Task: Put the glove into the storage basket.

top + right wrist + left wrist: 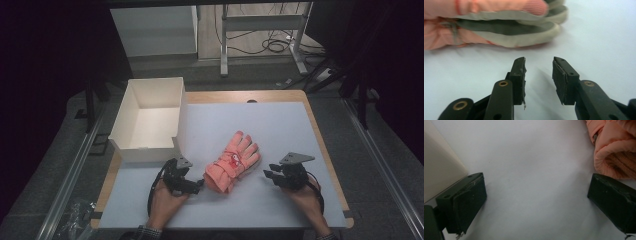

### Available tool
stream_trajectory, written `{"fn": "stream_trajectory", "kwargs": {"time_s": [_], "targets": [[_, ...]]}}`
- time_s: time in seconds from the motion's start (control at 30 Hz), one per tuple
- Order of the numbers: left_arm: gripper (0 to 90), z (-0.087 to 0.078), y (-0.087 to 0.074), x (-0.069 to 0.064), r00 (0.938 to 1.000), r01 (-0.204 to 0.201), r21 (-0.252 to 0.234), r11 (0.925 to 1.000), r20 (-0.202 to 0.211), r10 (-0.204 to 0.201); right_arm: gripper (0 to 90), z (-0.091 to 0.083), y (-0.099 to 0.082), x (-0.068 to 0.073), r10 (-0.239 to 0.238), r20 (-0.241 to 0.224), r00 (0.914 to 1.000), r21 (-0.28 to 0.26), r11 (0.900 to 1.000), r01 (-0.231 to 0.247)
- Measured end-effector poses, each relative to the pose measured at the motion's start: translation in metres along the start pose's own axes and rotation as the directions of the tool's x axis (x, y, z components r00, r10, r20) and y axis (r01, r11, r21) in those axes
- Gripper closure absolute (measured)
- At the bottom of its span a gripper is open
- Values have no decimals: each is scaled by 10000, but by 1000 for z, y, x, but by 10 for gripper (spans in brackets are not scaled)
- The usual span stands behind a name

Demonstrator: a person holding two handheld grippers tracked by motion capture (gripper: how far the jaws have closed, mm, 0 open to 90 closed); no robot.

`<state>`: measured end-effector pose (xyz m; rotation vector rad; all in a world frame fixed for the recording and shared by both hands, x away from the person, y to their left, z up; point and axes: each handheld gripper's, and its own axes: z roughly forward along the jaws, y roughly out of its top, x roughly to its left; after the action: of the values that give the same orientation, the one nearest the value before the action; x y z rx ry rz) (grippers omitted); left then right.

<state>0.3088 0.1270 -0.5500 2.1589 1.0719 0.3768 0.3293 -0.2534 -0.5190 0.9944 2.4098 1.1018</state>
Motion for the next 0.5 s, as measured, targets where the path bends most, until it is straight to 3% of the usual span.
{"fn": "stream_trajectory", "kwargs": {"time_s": [0.33, 0.5], "targets": [[18, 0, 0, 0, 10000, -1, -11, 10000, -8, 1, 529, -6, -10, -24, 267, 919, 9954, -29, 9996, -266], [18, 0, 0, 0, 10000, 0, -13, 10000, -9, 0, 456, -6, -12, -28, 311, 1106, 9934, -33, 9995, -309]]}}
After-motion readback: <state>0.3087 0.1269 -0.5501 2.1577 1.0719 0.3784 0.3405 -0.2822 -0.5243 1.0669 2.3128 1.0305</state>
